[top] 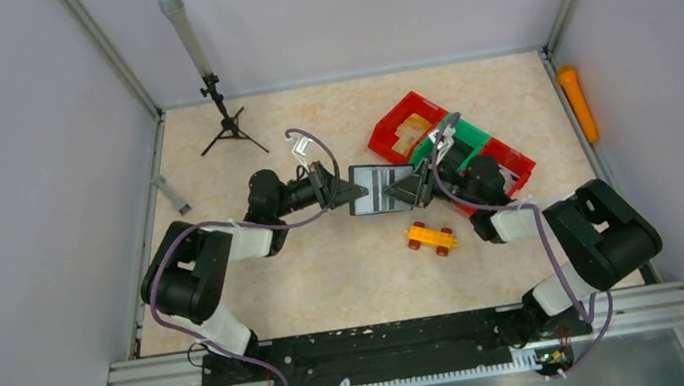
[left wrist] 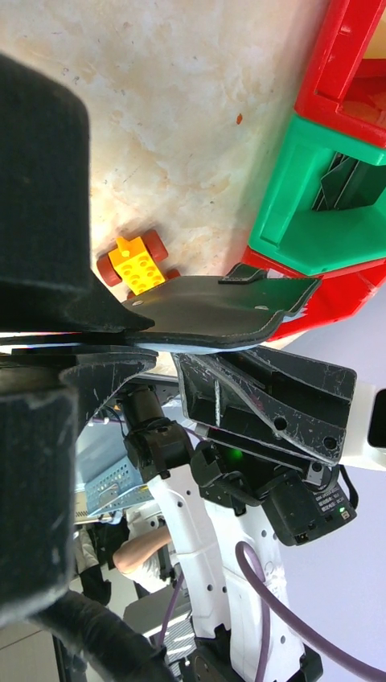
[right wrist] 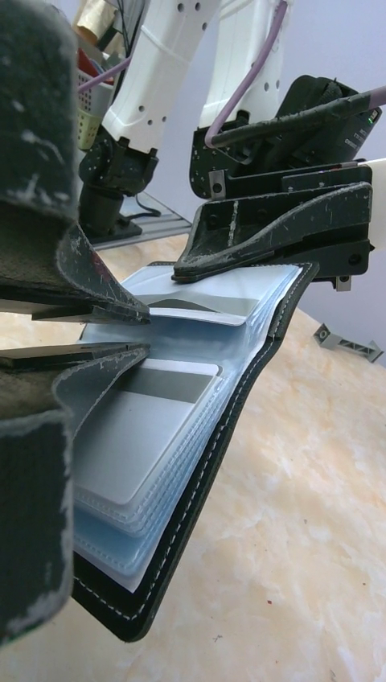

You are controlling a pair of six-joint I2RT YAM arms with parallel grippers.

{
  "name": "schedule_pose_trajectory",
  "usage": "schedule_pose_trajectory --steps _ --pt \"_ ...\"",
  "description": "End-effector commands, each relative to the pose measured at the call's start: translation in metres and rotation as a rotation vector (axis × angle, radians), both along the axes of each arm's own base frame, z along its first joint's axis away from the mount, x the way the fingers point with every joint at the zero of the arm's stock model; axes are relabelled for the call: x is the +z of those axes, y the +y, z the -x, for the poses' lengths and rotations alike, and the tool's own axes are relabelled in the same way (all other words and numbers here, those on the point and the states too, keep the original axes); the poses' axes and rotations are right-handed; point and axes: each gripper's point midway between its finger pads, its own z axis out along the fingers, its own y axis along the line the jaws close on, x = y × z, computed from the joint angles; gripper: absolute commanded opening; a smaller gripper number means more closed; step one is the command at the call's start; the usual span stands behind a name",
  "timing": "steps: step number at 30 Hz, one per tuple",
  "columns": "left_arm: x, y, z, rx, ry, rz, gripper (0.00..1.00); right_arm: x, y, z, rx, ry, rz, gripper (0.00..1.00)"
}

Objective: Take the credit cards out of the card holder
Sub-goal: Remove the credit card from the card holder.

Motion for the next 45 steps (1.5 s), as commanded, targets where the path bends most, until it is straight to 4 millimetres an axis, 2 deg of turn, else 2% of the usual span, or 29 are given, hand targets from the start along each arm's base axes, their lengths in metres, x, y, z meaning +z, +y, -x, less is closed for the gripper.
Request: schedule_pose_trajectory --steps 1,10,17,28,31,35,37,39,41,42,45 --pt "0.03 -0.001 0.014 -0.056 -0.129 0.053 0.0 0.012 0.003 -0.007 0.016 -0.047 -0.018 0.17" --pt "0.028 -0.003 0.013 -0.058 -0.127 0.047 0.0 0.013 0.01 -0.004 0.045 -0.052 -0.019 0.2" --pt "0.015 -0.01 0.008 -0.027 -0.124 -0.054 0.0 0.011 0.014 -0.003 0.051 -0.044 -0.004 0.27" --pt "0.012 -0.014 0.009 -0.039 -0.113 -0.061 0.0 0.014 0.016 0.0 0.067 -0.057 -0.015 0.25" --pt "0.013 -0.014 0.009 -0.041 -0.111 -0.058 0.0 0.015 0.016 0.0 0.073 -0.058 -0.017 0.2" --pt "0.015 -0.014 0.01 -0.048 -0.104 -0.047 0.01 0.016 0.016 0.001 0.076 -0.063 -0.023 0.06" --pt "0.015 -0.014 0.009 -0.047 -0.096 -0.043 0.02 0.017 0.016 0.002 0.074 -0.069 -0.026 0.05" --pt "0.015 -0.013 0.008 -0.043 -0.086 -0.031 0.01 0.019 0.015 0.003 0.069 -0.073 -0.029 0.11" --pt "0.016 -0.008 0.005 -0.031 -0.075 -0.015 0.0 0.019 0.013 0.002 0.053 -0.074 -0.022 0.28" --pt "0.016 -0.006 0.004 -0.026 -0.07 -0.004 0.0 0.017 0.012 0.001 0.044 -0.071 -0.016 0.33" --pt "0.022 0.0 0.003 -0.025 -0.067 0.042 0.0 0.018 0.01 0.0 0.031 -0.075 -0.015 0.38"
